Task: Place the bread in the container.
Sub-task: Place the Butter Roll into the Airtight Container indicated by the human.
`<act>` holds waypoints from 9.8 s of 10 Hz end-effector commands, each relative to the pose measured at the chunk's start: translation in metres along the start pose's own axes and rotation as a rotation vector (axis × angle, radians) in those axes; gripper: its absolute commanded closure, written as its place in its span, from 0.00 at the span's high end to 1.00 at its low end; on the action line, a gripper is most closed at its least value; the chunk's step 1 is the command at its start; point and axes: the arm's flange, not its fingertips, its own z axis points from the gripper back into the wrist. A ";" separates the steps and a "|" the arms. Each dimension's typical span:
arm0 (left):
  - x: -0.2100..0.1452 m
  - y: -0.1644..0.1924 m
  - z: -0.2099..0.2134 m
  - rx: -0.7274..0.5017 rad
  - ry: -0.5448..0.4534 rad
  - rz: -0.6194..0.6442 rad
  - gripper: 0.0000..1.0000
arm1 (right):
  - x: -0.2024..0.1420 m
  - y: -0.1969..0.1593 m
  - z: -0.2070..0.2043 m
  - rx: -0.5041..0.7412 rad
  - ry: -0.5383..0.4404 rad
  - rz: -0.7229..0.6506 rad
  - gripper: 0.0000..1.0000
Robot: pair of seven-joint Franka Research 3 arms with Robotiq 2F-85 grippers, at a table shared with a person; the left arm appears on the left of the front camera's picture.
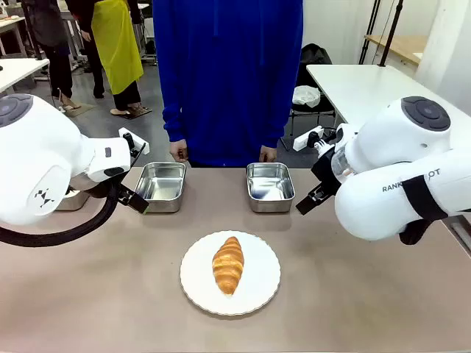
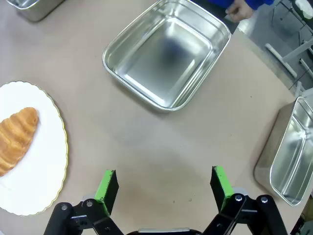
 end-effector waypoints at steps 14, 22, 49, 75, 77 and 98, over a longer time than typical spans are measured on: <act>0.074 0.070 0.100 -0.230 0.011 -0.138 1.00 | 0.060 -0.095 0.106 0.104 -0.128 -0.030 1.00; 0.019 0.202 0.118 -0.527 -0.214 -0.306 1.00 | -0.023 -0.230 0.142 0.255 -0.337 0.034 1.00; -0.085 0.307 0.147 -0.546 -0.464 -0.319 1.00 | -0.121 -0.362 0.157 0.365 -0.500 -0.034 1.00; -0.085 0.307 0.147 -0.546 -0.464 -0.319 1.00 | -0.121 -0.362 0.157 0.365 -0.500 -0.034 1.00; -0.085 0.307 0.147 -0.546 -0.464 -0.319 1.00 | -0.121 -0.362 0.157 0.365 -0.500 -0.034 1.00; -0.085 0.307 0.147 -0.546 -0.464 -0.319 1.00 | 0.096 -0.027 0.074 -0.023 -0.022 -0.527 1.00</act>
